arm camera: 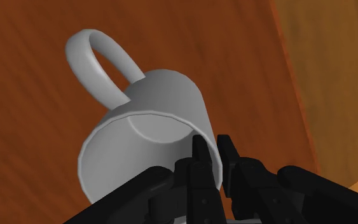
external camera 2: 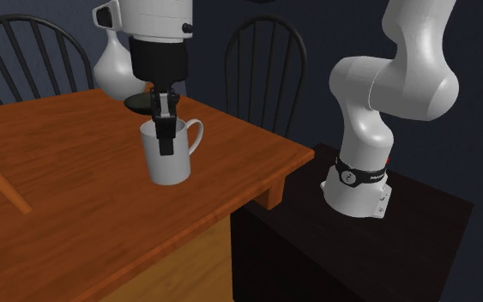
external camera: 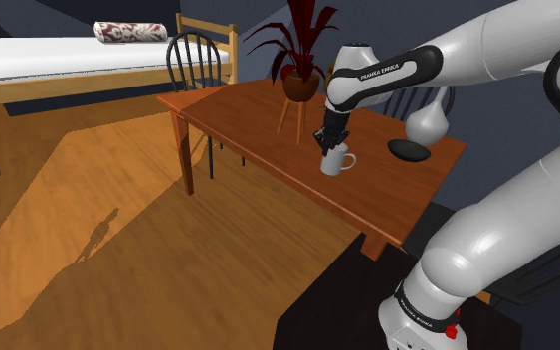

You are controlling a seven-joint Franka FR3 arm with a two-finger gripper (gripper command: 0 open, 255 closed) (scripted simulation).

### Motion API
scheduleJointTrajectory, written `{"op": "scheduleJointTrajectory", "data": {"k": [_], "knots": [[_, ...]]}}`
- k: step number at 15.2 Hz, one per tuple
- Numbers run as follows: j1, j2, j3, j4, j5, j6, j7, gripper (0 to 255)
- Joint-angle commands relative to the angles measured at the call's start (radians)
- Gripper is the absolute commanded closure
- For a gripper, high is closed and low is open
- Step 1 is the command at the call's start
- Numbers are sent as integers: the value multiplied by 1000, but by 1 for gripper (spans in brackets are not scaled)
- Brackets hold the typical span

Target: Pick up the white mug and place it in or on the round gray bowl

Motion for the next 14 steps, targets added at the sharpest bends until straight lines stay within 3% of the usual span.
{"op": "scheduleJointTrajectory", "data": {"k": [1,14], "knots": [[0,-11,2,18,0,-30,0,255],[3,-54,13,157,5,-210,-5,255]]}}
